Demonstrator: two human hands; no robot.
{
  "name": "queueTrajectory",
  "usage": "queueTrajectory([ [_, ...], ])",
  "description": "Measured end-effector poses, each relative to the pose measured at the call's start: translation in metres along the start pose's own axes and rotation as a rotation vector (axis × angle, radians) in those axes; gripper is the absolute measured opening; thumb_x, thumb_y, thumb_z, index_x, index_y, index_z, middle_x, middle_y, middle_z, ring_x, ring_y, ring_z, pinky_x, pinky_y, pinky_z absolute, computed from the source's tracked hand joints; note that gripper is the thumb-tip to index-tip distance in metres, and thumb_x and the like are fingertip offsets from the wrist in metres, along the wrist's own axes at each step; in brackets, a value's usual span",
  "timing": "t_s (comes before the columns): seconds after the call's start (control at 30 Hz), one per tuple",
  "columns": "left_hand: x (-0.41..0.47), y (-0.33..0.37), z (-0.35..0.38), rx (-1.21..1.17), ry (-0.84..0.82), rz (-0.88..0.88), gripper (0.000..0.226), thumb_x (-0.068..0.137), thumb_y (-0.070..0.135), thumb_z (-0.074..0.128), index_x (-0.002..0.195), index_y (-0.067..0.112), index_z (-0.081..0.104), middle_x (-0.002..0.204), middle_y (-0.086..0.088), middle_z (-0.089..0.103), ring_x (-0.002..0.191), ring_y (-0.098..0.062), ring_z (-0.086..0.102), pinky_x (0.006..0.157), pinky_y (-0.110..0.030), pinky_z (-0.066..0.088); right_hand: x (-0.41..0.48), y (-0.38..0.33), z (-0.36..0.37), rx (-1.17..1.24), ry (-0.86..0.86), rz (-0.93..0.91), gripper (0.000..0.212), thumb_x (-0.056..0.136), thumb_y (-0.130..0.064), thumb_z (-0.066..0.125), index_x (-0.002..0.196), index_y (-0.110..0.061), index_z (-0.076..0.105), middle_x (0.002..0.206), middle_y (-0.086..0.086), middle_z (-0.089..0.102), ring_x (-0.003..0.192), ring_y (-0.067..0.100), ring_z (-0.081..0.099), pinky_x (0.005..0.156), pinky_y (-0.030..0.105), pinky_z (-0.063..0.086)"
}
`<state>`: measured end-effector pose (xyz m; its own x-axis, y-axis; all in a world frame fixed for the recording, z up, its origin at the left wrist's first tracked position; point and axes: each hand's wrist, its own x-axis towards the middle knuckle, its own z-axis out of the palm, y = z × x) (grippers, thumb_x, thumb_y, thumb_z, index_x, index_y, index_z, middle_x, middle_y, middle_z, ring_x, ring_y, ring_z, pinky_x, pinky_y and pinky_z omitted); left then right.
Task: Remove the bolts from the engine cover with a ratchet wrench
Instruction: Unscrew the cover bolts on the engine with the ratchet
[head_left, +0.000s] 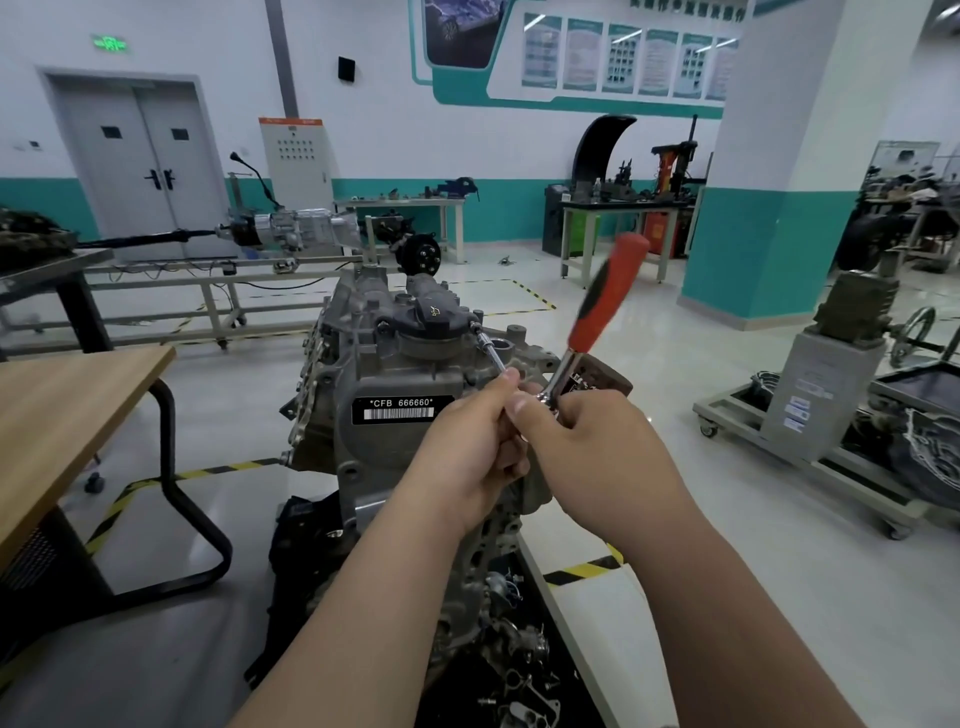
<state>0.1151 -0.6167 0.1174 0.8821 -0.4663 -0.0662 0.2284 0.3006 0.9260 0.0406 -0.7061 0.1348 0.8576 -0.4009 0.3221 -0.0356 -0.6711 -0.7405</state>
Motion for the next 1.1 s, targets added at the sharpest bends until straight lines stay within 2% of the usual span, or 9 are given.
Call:
queueTrajectory([
  [0.1, -0.001, 0.001, 0.0, -0.012, 0.002, -0.002, 0.032, 0.096, 0.036, 0.053, 0.077, 0.016, 0.07, 0.051, 0.004, 0.052, 0.039, -0.009, 0.041, 0.044, -0.021, 0.036, 0.0, 0.002, 0.005, 0.278, -0.091, 0.116, 0.054, 0.093, -0.053, 0.046, 0.052, -0.018, 0.052, 0.039, -0.002, 0.049, 0.034, 0.013, 0.047, 0.047, 0.027, 0.039],
  [0.23, -0.001, 0.004, -0.003, 0.018, 0.024, -0.017, 0.034, 0.095, 0.04, 0.052, 0.074, 0.014, 0.052, 0.039, 0.003, 0.037, 0.04, -0.014, 0.035, 0.039, -0.021, 0.032, -0.003, 0.001, 0.019, 0.966, -0.271, 0.329, 0.056, 0.099, -0.049, 0.044, 0.058, -0.017, 0.066, 0.045, 0.0, 0.038, 0.033, 0.016, 0.033, 0.042, 0.024, 0.033],
  [0.33, -0.003, 0.004, -0.005, 0.004, 0.004, -0.051, 0.032, 0.094, 0.039, 0.054, 0.074, 0.017, 0.067, 0.045, 0.004, 0.043, 0.041, -0.011, 0.042, 0.036, -0.017, 0.034, -0.009, -0.002, 0.022, 1.442, -0.434, 0.486, 0.057, 0.096, -0.051, 0.042, 0.059, -0.019, 0.071, 0.048, -0.004, 0.034, 0.029, 0.009, 0.028, 0.036, 0.019, 0.03],
  [0.4, -0.005, 0.003, -0.004, -0.008, -0.02, -0.046, 0.026, 0.093, 0.035, 0.057, 0.083, 0.018, 0.074, 0.054, 0.005, 0.054, 0.05, -0.008, 0.052, 0.045, -0.017, 0.044, -0.011, -0.002, 0.021, 1.754, -0.538, 0.593, 0.059, 0.095, -0.054, 0.041, 0.065, -0.011, 0.07, 0.045, -0.007, 0.034, 0.026, 0.007, 0.029, 0.033, 0.019, 0.029],
  [0.5, -0.004, 0.003, -0.003, -0.019, -0.037, -0.042, 0.023, 0.092, 0.032, 0.059, 0.086, 0.015, 0.072, 0.058, 0.005, 0.06, 0.057, -0.008, 0.057, 0.057, -0.02, 0.049, -0.015, -0.002, 0.021, 1.951, -0.607, 0.639, 0.06, 0.098, -0.054, 0.038, 0.07, -0.007, 0.064, 0.041, -0.007, 0.034, 0.025, 0.006, 0.032, 0.034, 0.018, 0.029],
  [0.67, -0.002, 0.003, -0.004, -0.08, -0.01, -0.08, 0.03, 0.089, 0.033, 0.063, 0.066, 0.018, 0.075, 0.057, 0.002, 0.057, 0.043, -0.008, 0.055, 0.039, -0.014, 0.043, -0.014, -0.007, 0.022, 1.796, -0.564, 0.658, 0.054, 0.096, -0.054, 0.042, 0.068, -0.012, 0.061, 0.04, -0.008, 0.033, 0.025, 0.006, 0.029, 0.032, 0.018, 0.029],
  [0.9, -0.002, 0.0, -0.006, -0.058, -0.037, -0.075, 0.042, 0.091, 0.035, 0.06, 0.053, 0.018, 0.069, 0.042, 0.004, 0.049, 0.033, -0.01, 0.05, 0.035, -0.014, 0.039, -0.011, -0.007, 0.019, 1.481, -0.474, 0.635, 0.054, 0.093, -0.059, 0.044, 0.064, -0.016, 0.058, 0.041, -0.007, 0.031, 0.027, 0.008, 0.025, 0.034, 0.018, 0.029],
  [1.0, 0.0, -0.002, -0.005, -0.014, -0.047, -0.031, 0.053, 0.094, 0.035, 0.056, 0.044, 0.017, 0.062, 0.038, 0.005, 0.044, 0.034, -0.012, 0.047, 0.037, -0.017, 0.039, -0.008, -0.005, 0.017, 1.153, -0.341, 0.526, 0.055, 0.093, -0.058, 0.045, 0.063, -0.015, 0.059, 0.042, -0.003, 0.036, 0.031, 0.013, 0.028, 0.038, 0.021, 0.029],
  [1.1, 0.002, -0.002, -0.005, -0.025, -0.018, 0.017, 0.036, 0.093, 0.032, 0.058, 0.06, 0.019, 0.058, 0.051, 0.002, 0.035, 0.041, -0.013, 0.036, 0.046, -0.024, 0.035, -0.005, -0.005, 0.005, 0.62, -0.198, 0.279, 0.056, 0.096, -0.051, 0.046, 0.054, -0.018, 0.063, 0.039, -0.002, 0.046, 0.032, 0.016, 0.039, 0.04, 0.023, 0.032],
])
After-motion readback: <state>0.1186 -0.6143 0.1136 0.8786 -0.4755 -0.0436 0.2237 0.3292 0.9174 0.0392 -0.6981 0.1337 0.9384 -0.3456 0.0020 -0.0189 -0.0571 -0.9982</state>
